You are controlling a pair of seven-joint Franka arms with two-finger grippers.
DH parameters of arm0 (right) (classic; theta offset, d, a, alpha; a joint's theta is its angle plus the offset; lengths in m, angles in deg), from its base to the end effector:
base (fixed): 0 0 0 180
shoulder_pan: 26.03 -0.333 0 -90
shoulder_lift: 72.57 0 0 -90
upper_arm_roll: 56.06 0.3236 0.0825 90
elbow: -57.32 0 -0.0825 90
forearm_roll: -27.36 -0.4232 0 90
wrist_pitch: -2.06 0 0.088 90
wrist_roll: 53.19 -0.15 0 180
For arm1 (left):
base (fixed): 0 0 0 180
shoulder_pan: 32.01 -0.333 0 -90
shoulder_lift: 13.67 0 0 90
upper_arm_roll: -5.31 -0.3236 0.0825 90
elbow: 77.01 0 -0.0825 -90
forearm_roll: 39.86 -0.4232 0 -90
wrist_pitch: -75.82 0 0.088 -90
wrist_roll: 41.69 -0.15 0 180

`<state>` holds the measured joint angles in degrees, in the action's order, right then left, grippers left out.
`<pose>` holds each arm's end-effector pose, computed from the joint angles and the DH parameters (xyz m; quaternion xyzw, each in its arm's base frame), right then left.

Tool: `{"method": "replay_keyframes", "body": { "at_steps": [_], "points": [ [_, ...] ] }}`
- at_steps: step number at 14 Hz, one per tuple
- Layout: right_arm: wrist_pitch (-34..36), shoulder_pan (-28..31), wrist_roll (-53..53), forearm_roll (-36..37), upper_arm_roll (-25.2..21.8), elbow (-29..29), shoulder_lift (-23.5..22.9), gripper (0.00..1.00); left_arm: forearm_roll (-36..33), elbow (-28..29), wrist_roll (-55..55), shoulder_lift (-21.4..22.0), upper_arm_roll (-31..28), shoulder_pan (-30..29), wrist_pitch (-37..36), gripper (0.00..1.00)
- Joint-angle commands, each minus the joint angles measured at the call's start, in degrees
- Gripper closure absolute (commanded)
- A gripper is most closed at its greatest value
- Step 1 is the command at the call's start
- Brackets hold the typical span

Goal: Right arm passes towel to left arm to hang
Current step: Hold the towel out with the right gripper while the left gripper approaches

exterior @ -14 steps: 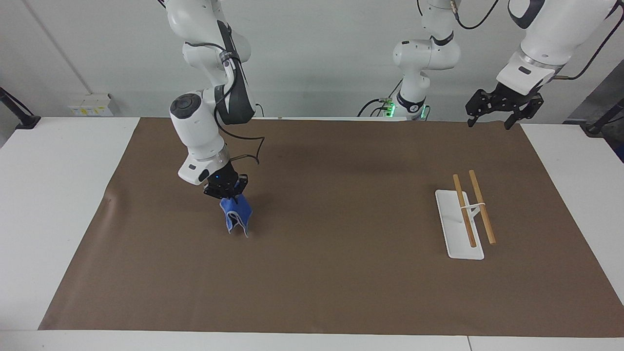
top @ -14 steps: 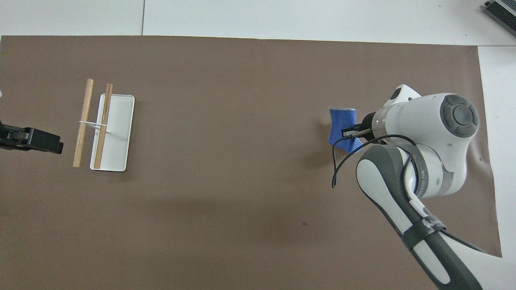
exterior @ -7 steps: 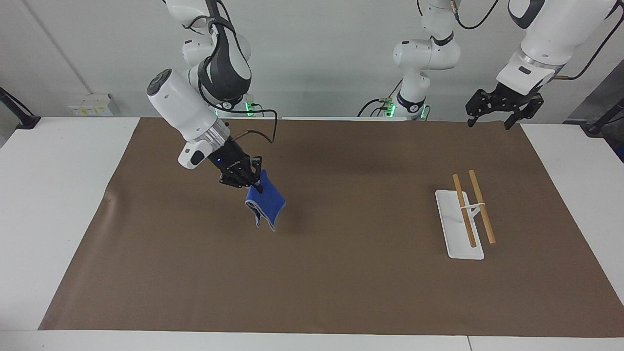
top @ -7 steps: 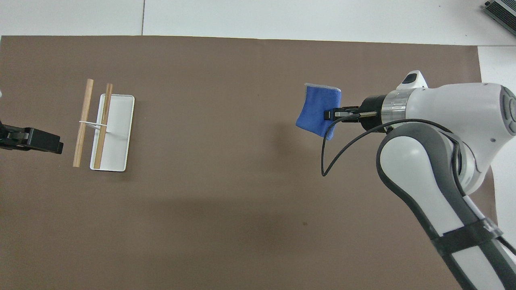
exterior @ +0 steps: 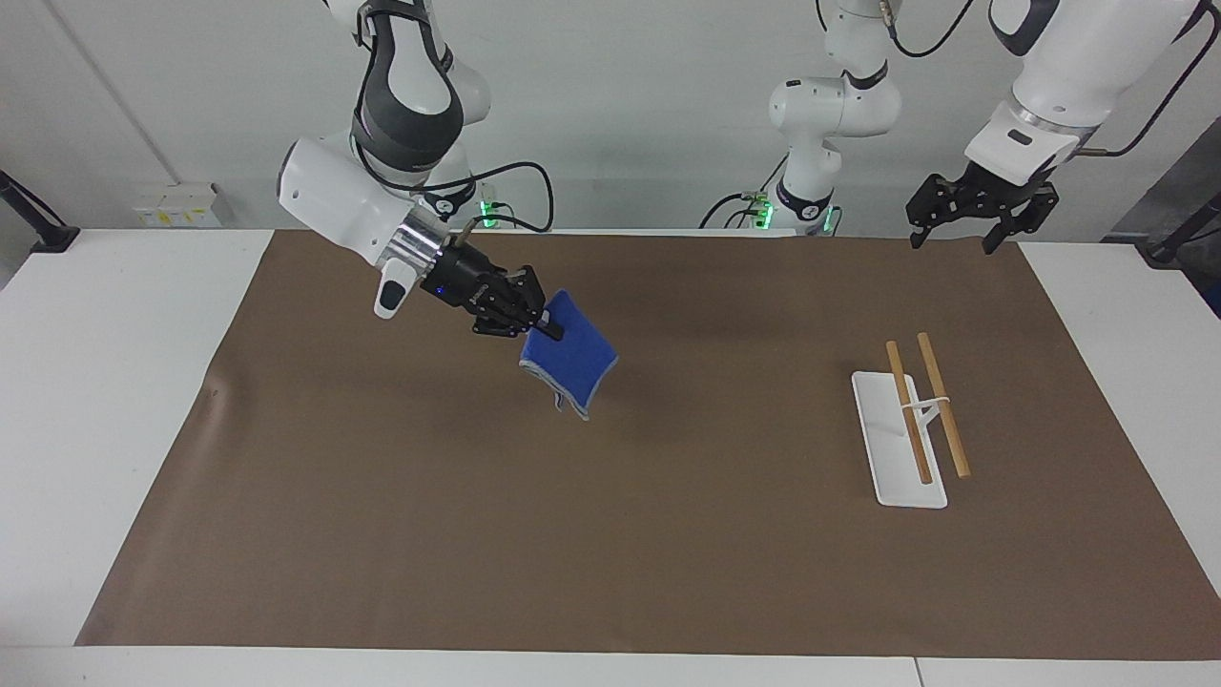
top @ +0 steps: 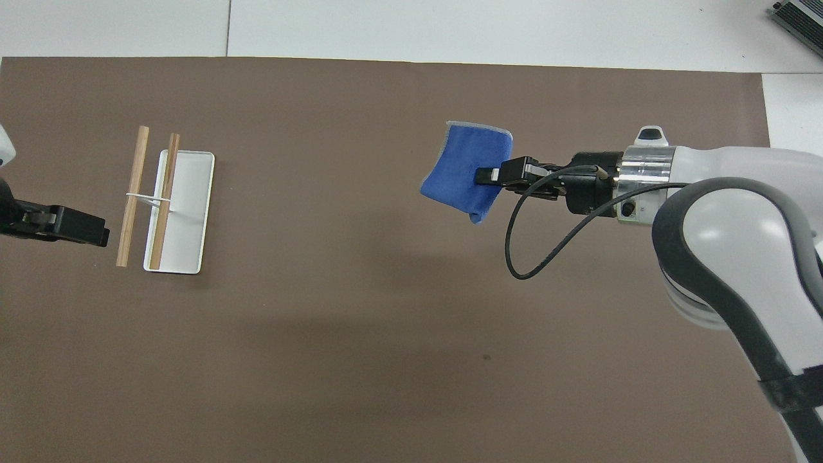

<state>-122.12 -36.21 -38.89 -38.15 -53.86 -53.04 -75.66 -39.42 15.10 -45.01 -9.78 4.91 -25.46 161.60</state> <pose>0.6230 0.2060 0.4682 -0.8744 0.0608 -0.0863 0.4735 0.5590 -0.0613 0.6035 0.9963 -0.0827 -0.0214 0.0035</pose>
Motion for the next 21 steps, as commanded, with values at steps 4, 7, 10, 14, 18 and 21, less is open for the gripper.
{"method": "replay_keyframes", "body": {
  "at_steps": [4, 7, 10, 14, 18, 21],
  "points": [
    [-0.1, -3.7, 1.43, -15.94, 0.26, -4.25, 3.27, 1.0, 9.46, 3.32, 12.76, 1.29, 0.31, 1.8, 8.49, 0.0],
    [-0.19, -4.32, 3.27, -23.24, 0.26, -5.39, 3.79, 1.0, 13.0, 8.07, 25.87, 2.87, 1.36, 4.43, 16.24, 0.0],
    [-0.19, -5.63, 3.63, -28.88, 0.35, -6.18, 4.23, 1.0, 20.03, 9.84, 39.39, 2.97, 1.45, 6.18, 23.27, 0.0],
    [-1.07, -7.22, 4.42, -31.53, 0.35, -7.32, 4.94, 1.0, 26.71, 12.73, 54.7, 3.84, 1.54, 11.19, 31.0, 0.0],
    [-1.24, -7.22, 4.42, -31.53, 0.35, -7.41, 4.94, 1.0, 29.36, 15.9, 71.03, 4.46, 1.54, 16.73, 41.62, 0.0],
    [-1.16, -7.22, 4.42, -31.53, 0.35, -7.59, 5.03, 1.0, 29.36, 20.11, 77.22, 6.21, 1.54, 20.25, 48.32, 0.0]
  ]
}}
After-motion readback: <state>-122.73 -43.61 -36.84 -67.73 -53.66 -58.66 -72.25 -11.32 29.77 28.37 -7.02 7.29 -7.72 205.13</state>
